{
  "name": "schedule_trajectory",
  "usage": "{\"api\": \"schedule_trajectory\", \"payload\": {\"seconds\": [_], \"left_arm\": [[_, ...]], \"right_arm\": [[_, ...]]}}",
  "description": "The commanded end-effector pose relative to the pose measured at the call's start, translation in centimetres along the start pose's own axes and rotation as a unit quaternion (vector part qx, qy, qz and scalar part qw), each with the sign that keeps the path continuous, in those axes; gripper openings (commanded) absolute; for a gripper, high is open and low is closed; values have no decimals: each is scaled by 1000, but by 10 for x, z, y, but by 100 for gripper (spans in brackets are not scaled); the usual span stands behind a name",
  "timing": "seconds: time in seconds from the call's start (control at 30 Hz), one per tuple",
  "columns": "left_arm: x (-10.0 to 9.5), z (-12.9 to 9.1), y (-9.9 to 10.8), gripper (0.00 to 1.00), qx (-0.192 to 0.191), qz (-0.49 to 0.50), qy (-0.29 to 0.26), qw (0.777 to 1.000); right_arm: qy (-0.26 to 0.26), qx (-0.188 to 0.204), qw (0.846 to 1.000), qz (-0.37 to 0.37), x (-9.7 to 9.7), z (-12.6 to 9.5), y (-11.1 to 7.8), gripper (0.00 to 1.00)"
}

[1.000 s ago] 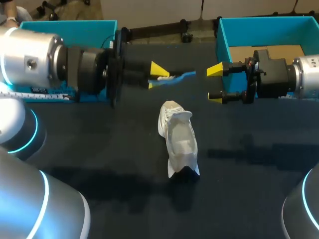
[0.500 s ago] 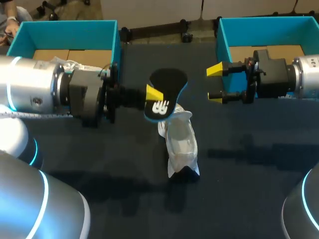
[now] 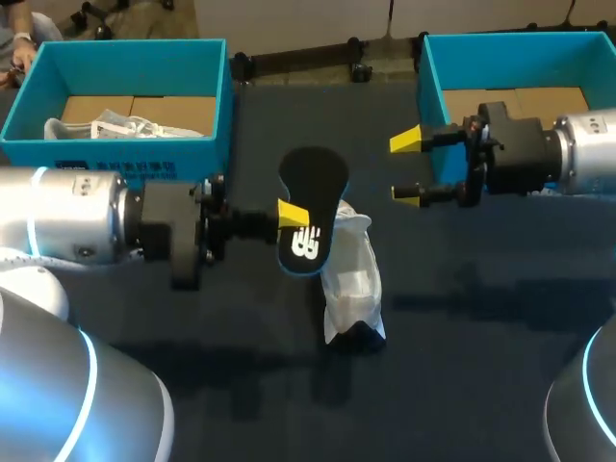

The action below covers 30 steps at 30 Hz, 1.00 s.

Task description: Take the shoe out of the shoebox, open the shoe tongue, remove and reinsert the insole, then place the shoe into the shoebox

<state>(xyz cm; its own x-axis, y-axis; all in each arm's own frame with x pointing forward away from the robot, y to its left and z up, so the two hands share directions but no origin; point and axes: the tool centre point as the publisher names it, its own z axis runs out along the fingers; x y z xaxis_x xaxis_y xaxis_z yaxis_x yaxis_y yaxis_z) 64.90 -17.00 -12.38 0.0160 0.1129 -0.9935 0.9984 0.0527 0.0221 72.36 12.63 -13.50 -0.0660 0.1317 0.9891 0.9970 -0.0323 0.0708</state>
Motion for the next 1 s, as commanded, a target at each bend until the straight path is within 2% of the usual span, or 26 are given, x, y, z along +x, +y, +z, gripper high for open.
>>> {"api": "schedule_trajectory", "payload": {"seconds": [0.03,0.53,0.6,0.7,0.8,0.83,1.0], "left_arm": [[8,7,1,0,-9,14,-7,1000],[16,26,28,0,-45,131,14,990],[15,28,29,0,-46,126,14,991],[15,33,30,0,-51,122,13,991],[15,37,32,0,-54,124,13,991],[15,39,32,0,-54,128,12,990],[16,51,32,0,-48,129,10,990]], "right_arm": [[2,7,1000,4,-1,13,1,100],[22,35,999,18,-7,46,4,100],[23,36,999,17,-7,48,4,93],[23,37,999,16,-5,51,6,75],[21,37,999,15,-3,53,6,63],[21,37,999,14,-1,54,6,52],[21,40,999,11,3,57,5,47]]}}
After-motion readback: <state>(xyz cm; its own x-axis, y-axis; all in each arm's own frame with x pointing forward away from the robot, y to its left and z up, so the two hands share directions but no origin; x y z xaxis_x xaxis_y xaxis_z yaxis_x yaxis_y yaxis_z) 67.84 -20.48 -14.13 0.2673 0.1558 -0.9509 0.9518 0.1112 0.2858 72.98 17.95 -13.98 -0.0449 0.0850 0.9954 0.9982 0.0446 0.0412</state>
